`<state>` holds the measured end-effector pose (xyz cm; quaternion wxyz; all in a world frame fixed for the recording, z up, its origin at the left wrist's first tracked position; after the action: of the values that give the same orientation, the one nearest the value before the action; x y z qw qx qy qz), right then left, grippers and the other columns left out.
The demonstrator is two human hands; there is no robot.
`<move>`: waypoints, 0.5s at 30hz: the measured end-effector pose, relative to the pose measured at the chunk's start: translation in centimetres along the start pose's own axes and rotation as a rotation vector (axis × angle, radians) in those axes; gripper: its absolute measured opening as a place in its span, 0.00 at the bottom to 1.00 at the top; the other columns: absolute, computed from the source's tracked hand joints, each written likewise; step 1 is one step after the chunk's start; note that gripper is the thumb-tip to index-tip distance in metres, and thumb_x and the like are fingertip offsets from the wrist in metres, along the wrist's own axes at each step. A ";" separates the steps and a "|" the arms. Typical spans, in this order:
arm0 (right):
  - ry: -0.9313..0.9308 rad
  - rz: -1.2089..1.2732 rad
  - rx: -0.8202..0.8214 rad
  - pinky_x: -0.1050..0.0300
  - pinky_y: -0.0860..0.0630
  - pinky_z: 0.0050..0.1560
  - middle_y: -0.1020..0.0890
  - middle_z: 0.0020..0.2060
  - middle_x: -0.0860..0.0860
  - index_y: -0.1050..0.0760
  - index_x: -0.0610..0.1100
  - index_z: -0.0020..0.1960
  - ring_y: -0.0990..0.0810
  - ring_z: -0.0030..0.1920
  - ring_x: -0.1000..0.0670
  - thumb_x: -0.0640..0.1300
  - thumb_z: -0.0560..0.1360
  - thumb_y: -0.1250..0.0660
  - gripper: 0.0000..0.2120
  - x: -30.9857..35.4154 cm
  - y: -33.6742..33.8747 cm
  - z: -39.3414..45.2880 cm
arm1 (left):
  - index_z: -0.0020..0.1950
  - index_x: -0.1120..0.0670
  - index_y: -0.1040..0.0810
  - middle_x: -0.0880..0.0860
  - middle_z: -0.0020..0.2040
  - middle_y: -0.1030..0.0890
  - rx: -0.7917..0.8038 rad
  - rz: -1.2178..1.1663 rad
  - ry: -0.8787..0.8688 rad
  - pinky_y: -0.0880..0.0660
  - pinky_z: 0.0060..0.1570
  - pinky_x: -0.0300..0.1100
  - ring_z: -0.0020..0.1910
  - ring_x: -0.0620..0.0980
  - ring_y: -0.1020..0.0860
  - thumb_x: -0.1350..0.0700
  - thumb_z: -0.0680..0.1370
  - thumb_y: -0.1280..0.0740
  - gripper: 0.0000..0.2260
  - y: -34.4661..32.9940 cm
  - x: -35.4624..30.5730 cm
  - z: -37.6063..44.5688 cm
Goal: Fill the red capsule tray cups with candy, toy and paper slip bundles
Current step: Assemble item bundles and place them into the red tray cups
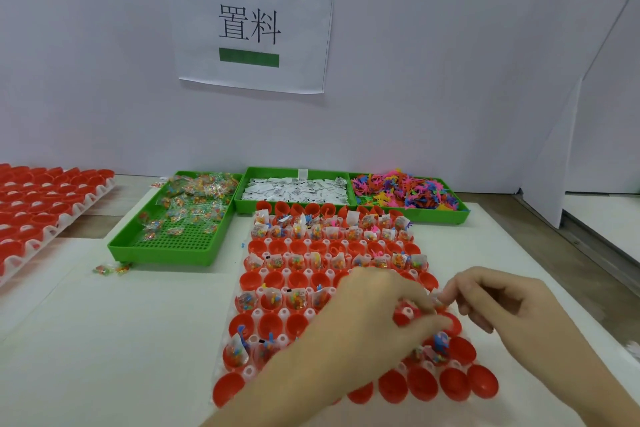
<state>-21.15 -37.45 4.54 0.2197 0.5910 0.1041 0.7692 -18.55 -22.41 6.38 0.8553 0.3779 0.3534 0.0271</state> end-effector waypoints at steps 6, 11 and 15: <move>0.015 -0.016 0.038 0.62 0.28 0.35 0.19 0.33 0.46 0.14 0.47 0.42 0.29 0.30 0.53 0.54 0.78 0.38 0.17 1.7 -0.5 2.6 | 0.52 0.46 0.15 0.36 0.42 0.19 -0.226 0.165 0.255 0.23 0.45 0.31 0.40 0.35 0.21 0.45 0.81 0.34 0.09 9.1 9.1 0.0; 0.013 0.055 0.088 0.67 0.27 0.35 0.16 0.35 0.52 0.14 0.47 0.42 0.27 0.30 0.55 0.54 0.81 0.39 0.19 2.3 -2.3 5.9 | 0.68 0.57 0.24 0.56 0.55 0.16 -0.302 0.503 0.546 0.24 0.49 0.47 0.46 0.52 0.21 0.52 0.83 0.34 0.16 16.0 19.5 -4.0; -0.039 0.133 0.106 0.64 0.26 0.34 0.15 0.38 0.48 0.14 0.46 0.43 0.26 0.34 0.52 0.54 0.82 0.38 0.19 0.9 -4.0 8.3 | 0.69 0.59 0.23 0.59 0.63 0.19 -0.139 0.653 0.658 0.26 0.62 0.54 0.61 0.59 0.22 0.48 0.84 0.38 0.19 17.0 24.2 -6.8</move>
<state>-12.53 -34.31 5.95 0.1385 0.6221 0.1011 0.7639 -0.90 1.56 0.41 0.6679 0.3826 0.4658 0.4365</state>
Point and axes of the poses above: each hand's wrist, its own z-axis towards the middle knuckle, its own y-axis out of the back of the hand, x = y × z, the point moved 10 cm from there along z, towards the middle knuckle
